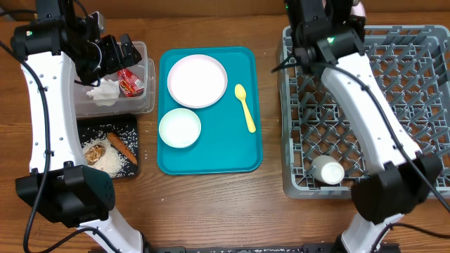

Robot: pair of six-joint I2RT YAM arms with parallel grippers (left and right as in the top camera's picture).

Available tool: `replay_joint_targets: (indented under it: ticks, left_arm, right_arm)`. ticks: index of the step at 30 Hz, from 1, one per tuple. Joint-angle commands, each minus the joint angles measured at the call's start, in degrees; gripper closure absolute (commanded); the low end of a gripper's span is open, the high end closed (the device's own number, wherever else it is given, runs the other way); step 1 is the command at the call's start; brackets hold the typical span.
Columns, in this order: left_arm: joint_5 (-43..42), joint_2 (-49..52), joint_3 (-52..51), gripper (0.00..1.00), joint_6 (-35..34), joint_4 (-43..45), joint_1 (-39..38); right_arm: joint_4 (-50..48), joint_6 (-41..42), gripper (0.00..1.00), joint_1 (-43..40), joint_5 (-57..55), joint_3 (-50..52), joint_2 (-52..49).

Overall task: Sort waste into correct bins and load items into the dishwasher
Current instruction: 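Lift the pink bowl and set it upright in the rack's back row, then move the right gripper back to the white bowl on the teal tray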

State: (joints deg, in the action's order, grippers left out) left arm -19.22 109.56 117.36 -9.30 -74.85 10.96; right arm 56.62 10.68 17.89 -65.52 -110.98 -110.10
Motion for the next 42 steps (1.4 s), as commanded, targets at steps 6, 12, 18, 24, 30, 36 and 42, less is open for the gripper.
replay_joint_targets:
  ticks: [6,12,18,24,30,36,42]
  left_arm:
    - [0.37,-0.57,0.98,0.0,0.09,0.04,-0.22]
    - [0.37,-0.57,0.98,0.0,0.09,0.04,-0.22]
    - [0.37,-0.57,0.98,0.0,0.07,0.04,-0.22]
    - [0.37,-0.57,0.98,0.0,0.07,0.04,-0.22]
    - [0.37,-0.57,0.98,0.0,0.07,0.04,-0.22]
    - [0.37,-0.57,0.98,0.0,0.09,0.04,-0.22]
    - [0.37,-0.57,0.98,0.0,0.07,0.04,-0.22]
  right_arm:
    - [-3.39,-12.04,0.96,-5.14,-6.86,0.04,-7.93]
    - [-5.75,-12.0,0.96,-5.11,-6.84,0.04,-12.41]
    - [-5.6,-11.96,0.96,-5.11,-6.82,0.13,-14.25]
    - [-5.11,-8.2,0.96,-5.01,-0.92,0.15,-14.45]
    - [-6.16,-6.08,0.96,-5.16,-0.68,1.51,-14.45]
    - [-9.81,-5.95,0.96,-5.6,-1.05,5.51,-14.51]
    - [-10.45,-5.95,0.96,-4.81,-4.5,8.26,-14.56]
